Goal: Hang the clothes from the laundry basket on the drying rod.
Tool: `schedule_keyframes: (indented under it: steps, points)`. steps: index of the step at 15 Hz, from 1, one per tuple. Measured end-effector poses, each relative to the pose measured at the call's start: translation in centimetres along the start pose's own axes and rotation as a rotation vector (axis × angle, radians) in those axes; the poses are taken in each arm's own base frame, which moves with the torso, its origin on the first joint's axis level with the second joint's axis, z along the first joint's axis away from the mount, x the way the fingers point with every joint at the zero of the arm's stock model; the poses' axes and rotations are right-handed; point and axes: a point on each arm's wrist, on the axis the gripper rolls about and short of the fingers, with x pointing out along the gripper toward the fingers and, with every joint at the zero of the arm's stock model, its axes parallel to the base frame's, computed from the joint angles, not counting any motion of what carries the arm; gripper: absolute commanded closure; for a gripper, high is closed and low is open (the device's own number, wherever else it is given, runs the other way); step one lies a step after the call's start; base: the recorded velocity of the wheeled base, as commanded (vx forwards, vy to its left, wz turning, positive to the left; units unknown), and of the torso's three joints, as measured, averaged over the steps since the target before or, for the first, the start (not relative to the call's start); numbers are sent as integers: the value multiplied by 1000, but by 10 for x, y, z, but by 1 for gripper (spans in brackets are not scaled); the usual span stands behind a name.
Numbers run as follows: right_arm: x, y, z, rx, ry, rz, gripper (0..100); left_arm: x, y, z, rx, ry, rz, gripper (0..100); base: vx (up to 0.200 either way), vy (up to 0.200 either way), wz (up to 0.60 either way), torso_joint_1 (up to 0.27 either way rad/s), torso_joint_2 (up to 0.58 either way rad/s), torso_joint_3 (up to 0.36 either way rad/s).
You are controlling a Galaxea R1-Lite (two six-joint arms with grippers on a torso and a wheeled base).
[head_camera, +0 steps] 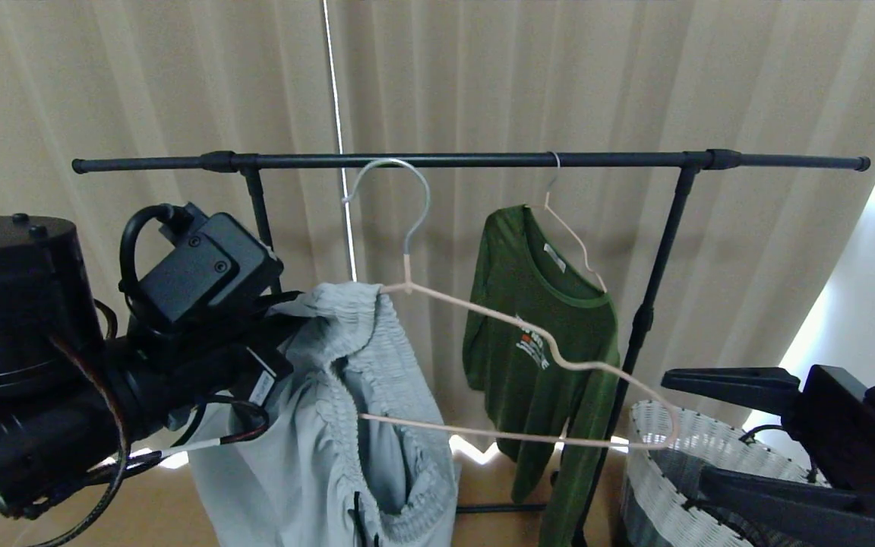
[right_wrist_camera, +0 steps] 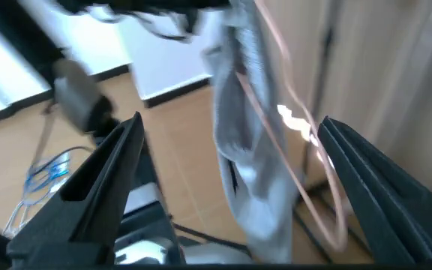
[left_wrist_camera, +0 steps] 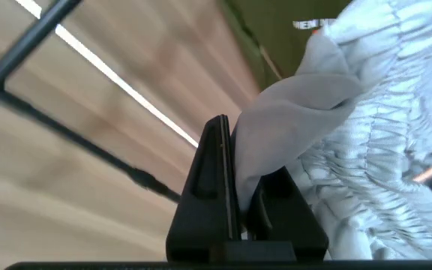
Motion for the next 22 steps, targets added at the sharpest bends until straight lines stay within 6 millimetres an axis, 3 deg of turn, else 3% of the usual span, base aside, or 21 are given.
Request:
schedule_keyframes:
  steps: [6, 11, 14, 17, 22]
  points:
    - [-5, -9, 0, 119, 83, -375, 0, 2, 5, 11, -130, -12, 70, 100, 0, 0, 0, 0, 0, 0]
    - [5, -6, -10, 87, 117, -534, 0, 2, 6, 9, -127, 64, 146, 100, 0, 0, 0, 0, 0, 0]
    - [33, 1, -16, 8, 126, -693, 0, 2, 6, 10, -160, 79, 174, 100, 0, 0, 0, 0, 0, 0]
    - [75, 10, -19, -49, 68, -624, 0, 2, 4, 24, -305, 22, 161, 100, 0, 0, 0, 0, 0, 0]
    - [129, 6, -29, -76, -39, -546, 0, 1, 2, 34, -361, -34, 144, 100, 0, 0, 0, 0, 0, 0]
